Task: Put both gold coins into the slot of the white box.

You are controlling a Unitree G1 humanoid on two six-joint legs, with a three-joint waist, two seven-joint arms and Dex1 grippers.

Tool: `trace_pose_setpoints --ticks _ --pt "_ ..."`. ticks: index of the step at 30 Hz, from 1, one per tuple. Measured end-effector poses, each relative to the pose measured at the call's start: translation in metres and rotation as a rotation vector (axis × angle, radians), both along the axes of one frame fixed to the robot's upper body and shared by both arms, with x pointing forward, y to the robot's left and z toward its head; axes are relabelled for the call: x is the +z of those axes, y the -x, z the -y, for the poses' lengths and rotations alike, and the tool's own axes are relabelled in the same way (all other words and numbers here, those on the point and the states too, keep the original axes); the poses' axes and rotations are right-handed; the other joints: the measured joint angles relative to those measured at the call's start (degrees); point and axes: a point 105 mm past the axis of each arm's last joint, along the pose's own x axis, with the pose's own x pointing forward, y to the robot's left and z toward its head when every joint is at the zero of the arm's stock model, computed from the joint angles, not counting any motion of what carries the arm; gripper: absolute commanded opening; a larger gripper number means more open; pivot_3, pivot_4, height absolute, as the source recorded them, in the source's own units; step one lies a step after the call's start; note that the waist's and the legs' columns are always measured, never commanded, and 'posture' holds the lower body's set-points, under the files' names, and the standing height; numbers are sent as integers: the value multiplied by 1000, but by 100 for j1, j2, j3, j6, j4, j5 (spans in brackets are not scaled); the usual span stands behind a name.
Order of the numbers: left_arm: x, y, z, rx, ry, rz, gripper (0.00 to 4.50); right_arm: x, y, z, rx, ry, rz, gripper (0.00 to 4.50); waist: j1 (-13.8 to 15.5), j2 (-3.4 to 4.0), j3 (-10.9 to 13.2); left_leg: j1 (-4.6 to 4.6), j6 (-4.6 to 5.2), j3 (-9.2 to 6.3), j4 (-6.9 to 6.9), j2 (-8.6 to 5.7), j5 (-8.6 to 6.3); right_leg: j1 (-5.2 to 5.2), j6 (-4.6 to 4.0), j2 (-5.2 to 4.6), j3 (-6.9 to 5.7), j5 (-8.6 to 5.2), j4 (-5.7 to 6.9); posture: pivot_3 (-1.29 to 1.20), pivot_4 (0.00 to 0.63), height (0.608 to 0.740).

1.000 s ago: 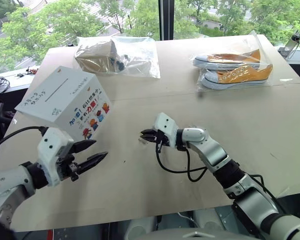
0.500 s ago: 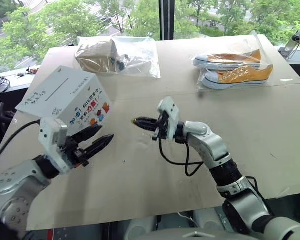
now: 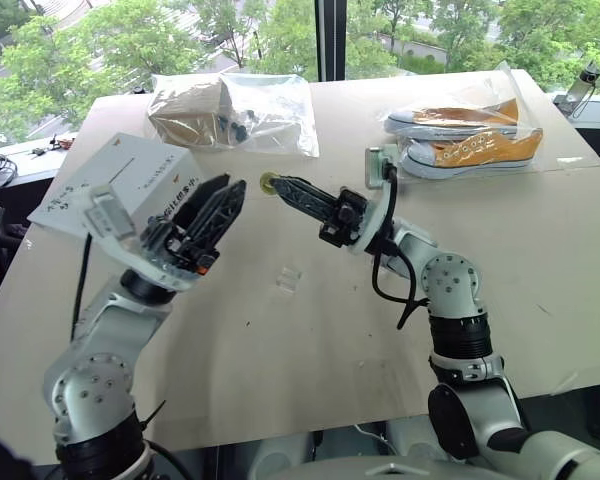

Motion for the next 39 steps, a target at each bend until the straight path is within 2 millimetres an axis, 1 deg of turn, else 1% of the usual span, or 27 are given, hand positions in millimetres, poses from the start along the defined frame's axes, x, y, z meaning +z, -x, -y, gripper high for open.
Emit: trace_pose_setpoints --ticks 2,7,8,9,11,13,14,24,25,26,28,29,30,31,32,34,36,37,39 --pt "0 1 6 -38 15 -3 2912 1 1 -1 8 -7 -4 77 4 0 0 0 0 1 2 0 0 1 0 0 1 0 0 0 150 740" --pt "-1 3 11 -82 19 -3 2912 4 5 -2 29 -22 0 77 13 0 0 0 0 1 2 0 0 0 0 0 1 0 1 0 150 740" --pt "-1 3 12 -90 22 -5 2353 6 7 -3 37 -27 7 0 13 0 0 0 0 1 2 0 0 0 0 0 1 0 1 0 150 740" --pt "-1 3 13 -92 25 -5 2094 8 8 -3 41 -31 13 0 13 0 0 0 0 1 3 0 0 0 0 0 1 0 1 0 150 740" --pt "-1 3 12 -96 34 -2 1281 9 10 -3 47 -35 18 0 13 0 0 0 0 1 2 0 0 0 0 0 1 0 1 0 150 740" --pt "0 3 11 -101 46 2 168 9 10 -3 45 -32 14 0 16 0 0 0 0 1 3 0 0 0 0 0 0 0 2 0 150 740" --pt "0 3 10 -107 57 5 31 9 10 -3 50 -36 11 0 17 0 0 0 0 1 3 0 0 0 0 0 1 0 2 0 150 740" --pt "1 5 11 -133 67 18 31 10 12 -3 73 -42 4 0 19 0 0 -1 0 1 3 0 0 0 0 0 1 0 2 0 150 740" --pt "1 5 11 -135 69 20 0 10 12 -3 73 -42 3 635 19 0 0 -1 -1 1 3 0 0 0 0 0 1 0 2 0 150 740" --pt "1 5 12 -137 69 18 0 10 13 -3 78 -41 2 964 19 0 0 -1 0 1 3 0 0 0 0 0 1 0 2 0 150 740" --pt "0 4 13 -136 69 11 0 10 16 -5 96 -46 3 1858 19 0 0 -1 0 1 3 0 0 0 0 0 1 0 2 0 150 740" --pt "1 2 13 -127 72 8 0 11 17 -5 106 -53 5 2458 22 0 0 -1 0 1 3 0 0 0 0 0 1 0 2 0 150 740" --pt "3 0 12 -117 76 11 0 12 17 -5 107 -56 4 2814 28 0 0 -1 0 0 3 0 0 0 0 0 0 0 2 0 150 740" --pt "6 -2 11 -99 84 19 0 12 16 -5 102 -58 0 3424 31 0 0 -1 -1 0 3 0 1 0 0 0 0 0 2 0 150 740" --pt "11 -5 10 -84 91 30 0 12 16 -5 99 -60 -4 3887 30 0 0 -1 -1 0 4 0 1 0 0 0 0 0 2 0 150 740" --pt "18 -7 5 -57 100 43 0 13 17 -4 104 -63 -2 3887 24 0 0 -1 -1 1 4 0 1 0 0 0 1 0 3 0 150 740" --pt "29 -10 -6 1 85 61 0 12 15 2 87 -44 22 3887 25 0 0 -2 -1 -1 4 0 1 -1 0 0 -1 0 3 0 150 740" --pt "34 -11 -12 28 65 68 0 11 14 5 63 -21 55 3887 24 0 0 -3 -1 -1 4 0 1 -2 0 0 -2 0 3 0 150 740" --pt "46 -12 -27 97 -36 76 0 5 6 10 -41 75 186 3887 11 0 0 -2 -1 1 3 -1 1 -3 1 3 1 0 4 0 150 740"
